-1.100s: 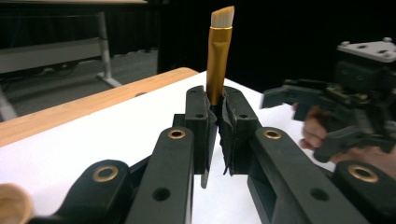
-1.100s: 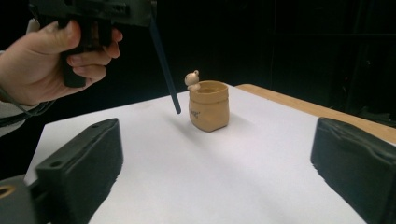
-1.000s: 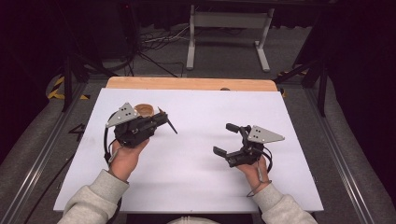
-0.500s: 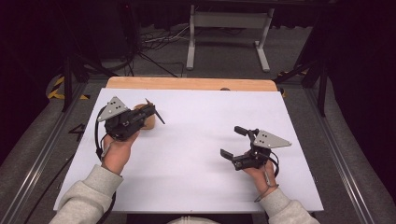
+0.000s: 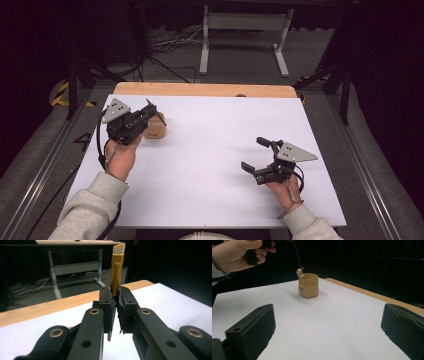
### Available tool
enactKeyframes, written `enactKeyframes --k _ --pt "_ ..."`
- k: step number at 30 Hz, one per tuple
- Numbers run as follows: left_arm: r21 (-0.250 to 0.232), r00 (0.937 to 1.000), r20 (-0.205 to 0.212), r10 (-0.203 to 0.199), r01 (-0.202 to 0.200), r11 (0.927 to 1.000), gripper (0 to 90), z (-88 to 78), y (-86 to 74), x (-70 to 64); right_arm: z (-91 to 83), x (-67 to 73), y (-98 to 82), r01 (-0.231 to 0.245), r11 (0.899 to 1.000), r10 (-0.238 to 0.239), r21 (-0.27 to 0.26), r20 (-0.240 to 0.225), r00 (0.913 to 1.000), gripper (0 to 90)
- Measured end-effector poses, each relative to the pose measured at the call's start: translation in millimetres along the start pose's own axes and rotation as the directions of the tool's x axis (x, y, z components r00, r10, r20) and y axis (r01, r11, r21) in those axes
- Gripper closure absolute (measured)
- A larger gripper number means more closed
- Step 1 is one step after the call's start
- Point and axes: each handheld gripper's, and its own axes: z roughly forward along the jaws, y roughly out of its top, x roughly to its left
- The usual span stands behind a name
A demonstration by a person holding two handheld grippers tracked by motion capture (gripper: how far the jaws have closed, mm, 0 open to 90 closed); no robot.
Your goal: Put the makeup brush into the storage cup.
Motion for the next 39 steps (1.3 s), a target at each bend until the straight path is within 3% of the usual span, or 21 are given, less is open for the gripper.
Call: enactKeyframes --k 6,12,24,31,39 --pt "-0.002 0.998 -0.061 -0.015 0.014 0.9999 82.2 2.9 -0.3 8.0 -3.1 -0.6 -0.9 -0.005 1.0 0.005 -0.009 -0.002 1.0 0.0" --pt "-0.004 0.9918 -0.126 -0.017 0.017 0.9998 82.2 6.0 -1.6 13.4 -3.4 0.4 -0.4 0.001 1.0 -0.002 -0.013 -0.021 0.9998 0.0" --pt "0.0 0.989 -0.148 -0.014 0.014 0.9999 82.0 11.8 -4.9 18.4 -3.0 1.0 -0.2 0.003 1.0 -0.004 -0.018 -0.033 0.9995 0.0" --pt "0.011 0.9865 -0.155 -0.052 0.055 0.9984 81.9 19.2 -15.3 27.1 -2.7 1.9 0.5 0.005 1.0 -0.006 -0.027 -0.045 0.999 0.0" --pt "0.028 0.9854 -0.166 -0.039 0.044 0.9986 81.9 24.5 -23.2 31.7 -1.9 2.0 -0.1 0.002 1.0 -0.003 -0.025 -0.05 0.9987 0.0"
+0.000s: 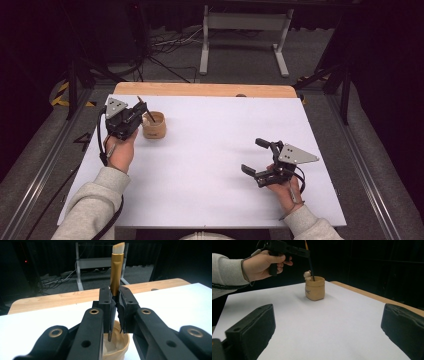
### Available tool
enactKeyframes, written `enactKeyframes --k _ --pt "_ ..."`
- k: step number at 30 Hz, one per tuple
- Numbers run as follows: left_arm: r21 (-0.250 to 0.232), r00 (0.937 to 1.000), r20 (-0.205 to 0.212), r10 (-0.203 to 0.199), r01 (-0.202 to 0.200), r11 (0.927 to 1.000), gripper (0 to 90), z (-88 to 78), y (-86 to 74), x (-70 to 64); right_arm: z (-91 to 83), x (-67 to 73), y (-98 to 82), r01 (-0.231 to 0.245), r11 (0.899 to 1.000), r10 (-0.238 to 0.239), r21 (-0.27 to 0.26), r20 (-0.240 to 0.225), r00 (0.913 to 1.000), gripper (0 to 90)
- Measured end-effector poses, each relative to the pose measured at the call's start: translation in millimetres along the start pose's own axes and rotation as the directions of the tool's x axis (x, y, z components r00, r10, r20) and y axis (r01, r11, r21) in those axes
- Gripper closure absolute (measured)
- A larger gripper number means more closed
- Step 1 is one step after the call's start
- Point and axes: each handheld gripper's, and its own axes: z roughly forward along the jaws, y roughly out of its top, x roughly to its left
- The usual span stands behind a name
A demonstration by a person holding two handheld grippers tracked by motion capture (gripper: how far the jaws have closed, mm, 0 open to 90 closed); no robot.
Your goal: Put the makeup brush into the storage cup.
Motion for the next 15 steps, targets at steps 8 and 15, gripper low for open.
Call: enactKeyframes --k 8,15 --pt "0.015 1.0 0.007 0.001 -0.002 0.9999 81.8 3.7 -5.4 1.3 0.4 0.3 0.1 -0.003 1.0 0.003 -0.001 -0.004 1.0 0.0" --pt "0.035 0.9999 0.014 0.006 -0.007 0.9994 81.8 7.7 -9.2 0.5 0.4 0.2 -0.3 0.001 1.0 -0.001 0.001 -0.005 1.0 0.0"
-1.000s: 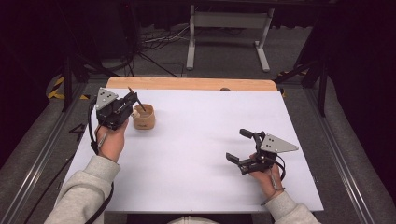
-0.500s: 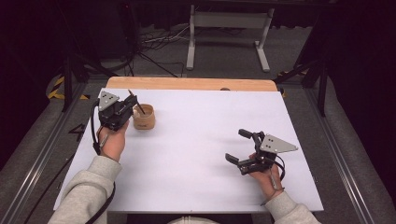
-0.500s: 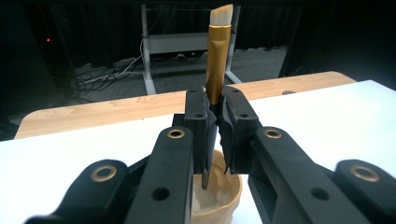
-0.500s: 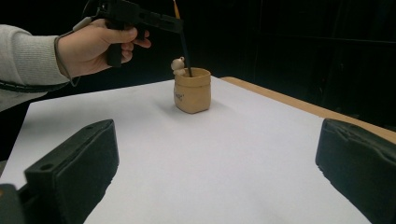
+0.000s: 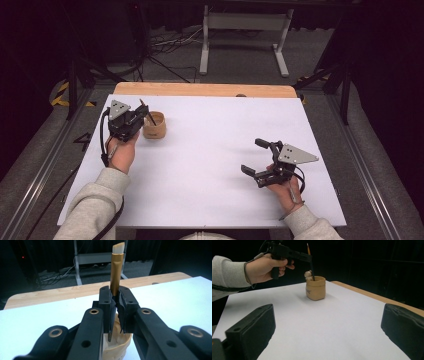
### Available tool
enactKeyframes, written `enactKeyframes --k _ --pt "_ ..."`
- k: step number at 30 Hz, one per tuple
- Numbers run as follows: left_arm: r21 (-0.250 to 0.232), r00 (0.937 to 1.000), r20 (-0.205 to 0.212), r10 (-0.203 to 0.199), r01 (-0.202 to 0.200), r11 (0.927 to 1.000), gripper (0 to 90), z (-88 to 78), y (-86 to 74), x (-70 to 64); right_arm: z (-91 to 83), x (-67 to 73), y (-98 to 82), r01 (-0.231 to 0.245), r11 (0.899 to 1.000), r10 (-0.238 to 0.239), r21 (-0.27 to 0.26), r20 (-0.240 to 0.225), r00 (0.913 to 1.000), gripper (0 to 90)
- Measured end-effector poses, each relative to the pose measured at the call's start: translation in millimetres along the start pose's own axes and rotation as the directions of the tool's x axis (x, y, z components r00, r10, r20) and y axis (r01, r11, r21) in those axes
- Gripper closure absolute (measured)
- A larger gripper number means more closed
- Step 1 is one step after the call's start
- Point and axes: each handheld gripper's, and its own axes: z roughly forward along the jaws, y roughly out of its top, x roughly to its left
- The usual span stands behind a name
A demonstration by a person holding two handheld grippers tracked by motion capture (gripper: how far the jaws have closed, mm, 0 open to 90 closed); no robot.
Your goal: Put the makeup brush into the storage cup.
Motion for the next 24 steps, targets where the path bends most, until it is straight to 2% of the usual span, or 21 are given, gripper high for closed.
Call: enactKeyframes --k 8,13,16,18,20,21,22,24 --pt "0.017 0.9999 0.007 0.009 -0.009 0.9998 81.7 3.2 -2.9 -1.6 0.6 0.2 0.0 -0.004 1.0 0.004 0.003 -0.004 1.0 0.0" --pt "0.006 1.0 0.0 0.01 -0.01 0.9999 80.9 0.8 -1.6 -0.9 0.6 -0.3 -0.2 -0.009 1.0 0.009 0.004 -0.01 0.9999 0.0" --pt "-0.018 0.9995 0.029 -0.006 0.007 0.9998 66.3 -2.5 0.7 1.9 0.1 -0.7 0.1 -0.007 1.0 0.007 0.002 -0.01 0.9999 0.0" --pt "-0.049 0.9988 0.049 0.006 -0.004 0.9988 51.4 -5.4 2.0 3.7 -0.3 -1.0 0.3 -0.007 1.0 0.007 0.001 -0.006 1.0 0.0" --pt "-0.059 0.9971 0.069 0.033 -0.029 0.9978 34.4 -8.5 2.9 6.5 -0.6 -1.3 0.5 -0.009 1.0 0.009 -0.001 -0.003 1.0 0.0" --pt "-0.07 0.9953 0.087 0.043 -0.037 0.9968 29.6 -11.0 3.6 8.7 -0.7 -1.4 0.5 -0.009 1.0 0.009 -0.001 -0.003 1.0 0.0" --pt "-0.07 0.9953 0.087 0.043 -0.037 0.9968 26.0 -11.0 3.6 8.7 -0.7 -1.4 0.5 -0.009 1.0 0.009 -0.001 -0.003 1.0 0.0" --pt "-0.098 0.9924 0.118 0.034 -0.023 0.9949 18.8 -17.5 5.1 12.8 -1.2 -2.2 0.9 -0.007 1.0 0.007 0.003 0.001 1.0 0.0"
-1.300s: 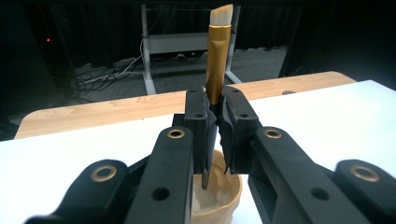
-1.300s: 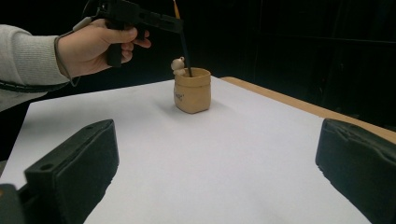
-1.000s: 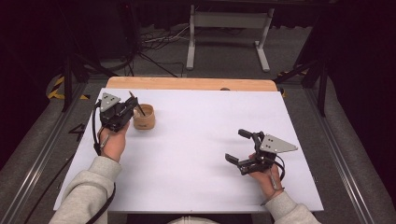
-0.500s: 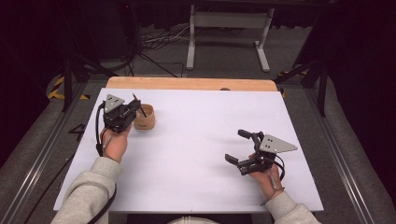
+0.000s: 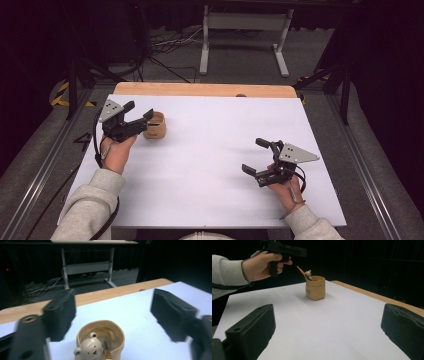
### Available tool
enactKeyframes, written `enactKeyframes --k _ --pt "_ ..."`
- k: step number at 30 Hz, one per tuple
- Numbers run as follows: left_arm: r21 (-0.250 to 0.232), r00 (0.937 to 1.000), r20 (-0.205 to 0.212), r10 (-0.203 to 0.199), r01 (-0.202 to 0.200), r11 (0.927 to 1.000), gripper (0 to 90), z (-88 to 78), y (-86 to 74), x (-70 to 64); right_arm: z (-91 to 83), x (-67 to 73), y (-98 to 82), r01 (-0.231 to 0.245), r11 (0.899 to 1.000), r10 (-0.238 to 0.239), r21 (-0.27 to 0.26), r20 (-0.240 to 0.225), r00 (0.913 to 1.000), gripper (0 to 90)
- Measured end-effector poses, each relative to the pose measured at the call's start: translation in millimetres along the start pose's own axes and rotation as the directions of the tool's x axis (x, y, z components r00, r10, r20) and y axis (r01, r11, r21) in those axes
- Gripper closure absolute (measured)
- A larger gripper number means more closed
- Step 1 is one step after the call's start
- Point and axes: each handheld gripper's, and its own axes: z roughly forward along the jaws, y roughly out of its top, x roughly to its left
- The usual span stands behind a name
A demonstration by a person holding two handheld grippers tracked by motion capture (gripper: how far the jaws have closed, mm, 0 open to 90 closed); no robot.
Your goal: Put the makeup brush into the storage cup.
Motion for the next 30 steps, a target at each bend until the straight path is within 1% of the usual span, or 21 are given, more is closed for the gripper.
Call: enactKeyframes --k 2,3,4,5,7,8,11,14,18,20,23,25,27,28,30 --pt "-0.009 1.0 0.006 0.002 -0.002 1.0 13.6 -2.4 0.6 0.6 -0.3 -1.1 0.2 0.0 1.0 0.0 0.001 0.004 1.0 0.0" --pt "-0.014 0.9997 0.023 0.008 -0.008 0.9999 13.6 -5.5 1.0 0.9 -0.3 -1.1 0.2 0.0 1.0 0.0 0.001 0.004 1.0 0.0" --pt "-0.017 0.9995 0.029 0.012 -0.011 0.9998 10.5 -7.4 1.3 0.9 -0.5 -1.9 0.1 -0.004 1.0 0.004 0.003 0.004 1.0 0.0" --pt "-0.016 0.9989 0.044 0.02 -0.019 0.9997 9.4 -11.0 1.8 1.2 -0.7 -2.5 0.2 -0.003 1.0 0.003 0.005 0.005 1.0 0.0" --pt "-0.027 0.9977 0.064 0.021 -0.019 0.9994 4.9 -15.8 1.7 1.1 -2.3 -5.7 2.7 0.006 1.0 -0.006 0.009 0.013 0.9999 0.0" --pt "-0.03 0.9971 0.074 0.018 -0.016 0.9994 4.3 -19.0 1.5 1.3 -3.2 -7.3 3.8 0.009 1.0 -0.009 0.008 0.018 0.9998 0.0" --pt "-0.047 0.9948 0.101 0.012 -0.008 0.9989 3.5 -28.7 -0.3 1.5 -5.6 -10.5 5.7 0.012 1.0 -0.012 0.012 0.029 0.9995 0.0" --pt "-0.045 0.9922 0.124 0.016 -0.011 0.9989 2.8 -35.5 -2.3 0.6 -8.5 -13.8 6.1 0.016 0.999 -0.017 0.027 0.037 0.9992 0.0" --pt "-0.052 0.9863 0.164 0.018 -0.01 0.9986 1.2 -46.7 -6.0 -0.2 -12.8 -17.2 5.5 0.016 0.999 -0.018 0.033 0.05 0.9986 0.0" --pt "-0.055 0.9832 0.18 0.028 -0.019 0.9983 0.8 -51.4 -7.7 -1.5 -14.5 -18.5 5.1 0.017 0.999 -0.019 0.033 0.057 0.9982 0.0" --pt "-0.054 0.9796 0.196 0.044 -0.034 0.998 0.7 -58.2 -11.7 -2.9 -16.7 -19.6 4.5 0.018 0.999 -0.02 0.035 0.07 0.9973 0.0" --pt "-0.05 0.9776 0.205 0.046 -0.036 0.9981 0.7 -63.6 -16.5 -3.3 -18.3 -20.3 3.8 0.019 0.999 -0.022 0.033 0.078 0.9967 0.0" --pt "-0.043 0.9769 0.21 0.041 -0.033 0.9985 0.6 -68.0 -21.4 -3.2 -19.2 -20.7 3.0 0.019 0.999 -0.022 0.033 0.083 0.9963 0.0" --pt "-0.043 0.9769 0.21 0.041 -0.033 0.9985 0.6 -68.0 -21.4 -3.2 -19.7 -20.8 2.3 0.025 0.999 -0.028 0.036 0.086 0.9959 0.0" --pt "-0.044 0.9751 0.219 0.036 -0.027 0.9987 0.6 -71.1 -26.2 -3.1 -20.1 -20.3 1.2 0.024 0.999 -0.027 0.037 0.09 0.9956 0.0"
